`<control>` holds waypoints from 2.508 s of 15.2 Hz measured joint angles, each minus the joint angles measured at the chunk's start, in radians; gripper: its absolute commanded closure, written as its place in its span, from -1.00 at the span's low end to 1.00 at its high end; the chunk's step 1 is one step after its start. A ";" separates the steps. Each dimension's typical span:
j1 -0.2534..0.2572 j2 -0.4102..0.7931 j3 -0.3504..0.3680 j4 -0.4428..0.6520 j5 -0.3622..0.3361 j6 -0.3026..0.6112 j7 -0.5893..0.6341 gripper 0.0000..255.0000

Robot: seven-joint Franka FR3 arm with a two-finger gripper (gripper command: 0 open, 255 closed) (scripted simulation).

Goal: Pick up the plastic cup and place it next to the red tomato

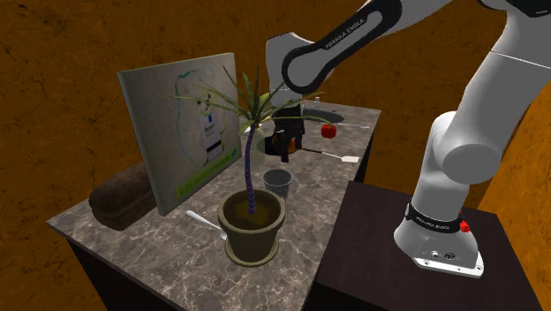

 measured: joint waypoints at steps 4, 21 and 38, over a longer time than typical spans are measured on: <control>0.004 0.153 0.008 0.062 -0.006 0.097 0.016 -1.00; 0.009 0.455 0.011 0.141 -0.029 0.329 0.042 -1.00; 0.009 0.419 0.011 0.142 -0.027 0.293 0.040 1.00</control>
